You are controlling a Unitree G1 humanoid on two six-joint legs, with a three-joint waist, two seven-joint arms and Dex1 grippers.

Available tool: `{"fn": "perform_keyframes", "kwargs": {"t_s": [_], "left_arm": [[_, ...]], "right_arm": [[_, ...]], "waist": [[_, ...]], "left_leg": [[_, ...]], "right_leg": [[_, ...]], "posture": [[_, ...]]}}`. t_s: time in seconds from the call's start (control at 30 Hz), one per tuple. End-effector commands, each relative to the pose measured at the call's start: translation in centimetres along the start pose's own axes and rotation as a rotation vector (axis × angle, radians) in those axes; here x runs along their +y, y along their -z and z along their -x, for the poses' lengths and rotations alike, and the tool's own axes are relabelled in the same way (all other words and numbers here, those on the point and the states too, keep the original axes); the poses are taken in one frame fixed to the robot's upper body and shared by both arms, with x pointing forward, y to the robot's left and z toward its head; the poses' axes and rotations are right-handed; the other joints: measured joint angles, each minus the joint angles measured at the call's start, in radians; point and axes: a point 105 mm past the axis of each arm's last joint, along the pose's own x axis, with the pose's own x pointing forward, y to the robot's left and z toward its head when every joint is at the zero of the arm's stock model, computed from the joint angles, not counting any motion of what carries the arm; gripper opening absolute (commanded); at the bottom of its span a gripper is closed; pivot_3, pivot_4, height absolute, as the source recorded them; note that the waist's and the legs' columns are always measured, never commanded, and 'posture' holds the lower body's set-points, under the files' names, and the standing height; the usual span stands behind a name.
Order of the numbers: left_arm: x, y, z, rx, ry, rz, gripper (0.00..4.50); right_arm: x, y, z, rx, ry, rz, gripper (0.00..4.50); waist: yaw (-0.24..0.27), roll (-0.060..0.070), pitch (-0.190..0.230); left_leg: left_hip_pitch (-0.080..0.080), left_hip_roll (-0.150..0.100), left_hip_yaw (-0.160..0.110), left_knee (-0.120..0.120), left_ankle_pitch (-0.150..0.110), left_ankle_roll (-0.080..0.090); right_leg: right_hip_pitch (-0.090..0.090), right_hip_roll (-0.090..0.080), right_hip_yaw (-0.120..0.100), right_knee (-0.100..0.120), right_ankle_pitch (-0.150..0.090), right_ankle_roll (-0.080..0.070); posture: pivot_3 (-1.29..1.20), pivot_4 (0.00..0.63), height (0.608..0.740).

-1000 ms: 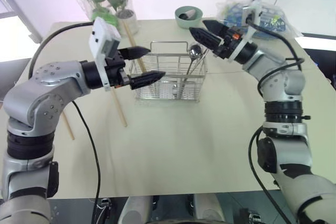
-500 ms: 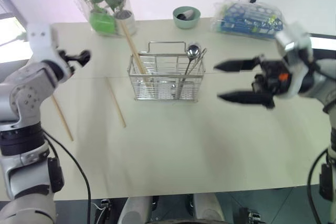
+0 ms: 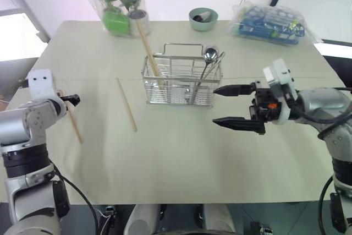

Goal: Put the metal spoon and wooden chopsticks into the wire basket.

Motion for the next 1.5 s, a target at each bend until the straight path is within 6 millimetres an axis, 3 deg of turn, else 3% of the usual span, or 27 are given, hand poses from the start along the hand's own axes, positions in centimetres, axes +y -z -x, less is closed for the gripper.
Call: {"fn": "perform_keyframes", "kwargs": {"t_s": [0.03,0.23,0.43,0.77,0.87,1.03,1.1,1.17,1.27,1.37,1.47,1.5], "left_arm": [[0.3,0.0,0.1,0.015,-0.033,0.068,4.50],[-0.6,0.8,-1.1,0.070,-0.051,0.080,4.50],[1.0,0.0,-1.4,0.043,-0.122,0.092,4.50],[1.7,2.3,-2.3,0.117,-0.154,0.151,4.50],[1.8,2.8,-2.4,0.123,-0.156,0.177,3.62],[1.6,3.1,-2.3,0.124,-0.154,0.197,1.23],[1.6,3.0,-2.3,0.119,-0.154,0.201,0.08],[1.6,2.7,-2.3,0.102,-0.160,0.202,0.02],[2.0,1.5,-2.3,0.039,-0.173,0.193,0.02],[2.4,-1.5,-1.9,-0.108,-0.162,0.196,0.02],[1.7,-7.7,-0.1,-0.392,-0.054,0.200,0.02],[0.7,-10.5,1.3,-0.518,0.039,0.190,0.02]], "right_arm": [[-0.2,-0.4,0.0,-0.026,0.022,0.036,4.46],[-0.4,-0.3,-0.1,-0.043,0.039,0.034,4.46],[-0.9,-0.7,0.0,-0.052,0.056,0.034,4.46],[-1.4,-1.2,0.5,-0.052,0.083,0.009,4.46],[-1.5,-1.3,0.7,-0.046,0.088,0.003,4.50],[-1.7,-1.4,0.9,-0.039,0.096,-0.003,4.50],[-1.8,-1.4,0.9,-0.035,0.099,-0.001,4.50],[-1.8,-1.3,1.0,-0.036,0.105,0.001,4.50],[-2.0,-1.4,1.0,-0.043,0.117,0.004,4.50],[-2.1,-1.5,1.0,-0.050,0.128,0.005,4.50],[-2.1,-1.4,1.0,-0.051,0.138,0.015,4.50],[-2.1,-1.4,1.1,-0.053,0.145,0.019,4.50]], "waist": [[-0.001,0.000,0.000],[-0.001,-0.001,0.000],[-0.001,-0.001,0.000],[-0.002,-0.001,0.000],[-0.002,-0.001,-0.001],[-0.005,-0.001,-0.001],[-0.006,-0.001,-0.001],[-0.004,-0.001,-0.001],[-0.004,-0.001,-0.001],[-0.001,-0.001,-0.001],[0.000,-0.002,0.000],[0.001,-0.003,0.000]], "left_leg": [[0.000,0.000,0.000,0.000,0.000,0.000],[0.000,0.000,0.000,0.000,0.000,0.000],[0.000,0.000,0.000,0.000,0.000,0.000],[0.001,0.000,0.000,0.000,0.000,0.000],[0.002,0.000,0.000,0.000,0.000,0.000],[0.002,0.000,0.001,0.000,0.000,0.000],[0.002,0.000,0.001,0.000,0.000,0.000],[0.002,0.000,0.001,0.000,0.000,0.000],[0.002,0.000,0.001,0.000,0.000,0.000],[0.002,0.000,0.001,0.000,0.000,0.000],[0.001,0.000,0.001,0.000,0.000,0.000],[0.001,0.000,0.001,0.001,0.000,0.000]], "right_leg": [[0.000,0.000,0.000,0.000,0.000,0.000],[0.000,0.001,-0.001,0.000,0.000,0.000],[0.000,0.001,-0.001,0.001,0.000,0.000],[0.000,0.001,-0.001,0.001,0.000,0.000],[0.000,0.001,-0.001,0.001,0.000,0.000],[0.001,0.001,0.000,0.002,0.000,0.000],[0.001,0.001,0.000,0.002,0.000,0.000],[0.001,0.001,0.000,0.002,0.000,0.000],[0.001,0.001,0.000,0.002,0.000,0.000],[0.001,0.001,0.000,0.002,0.000,0.000],[0.000,0.001,-0.001,0.002,0.000,0.000],[0.000,0.001,-0.001,0.002,0.000,0.000]], "posture": [[0.00,0.150,0.687],[0.00,0.150,0.687],[0.00,0.150,0.687],[0.00,0.150,0.687],[0.00,0.150,0.687],[0.00,0.150,0.687],[0.00,0.150,0.687],[0.00,0.150,0.687],[0.00,0.150,0.687],[0.00,0.150,0.687],[0.00,0.150,0.687],[0.00,0.150,0.687]]}}
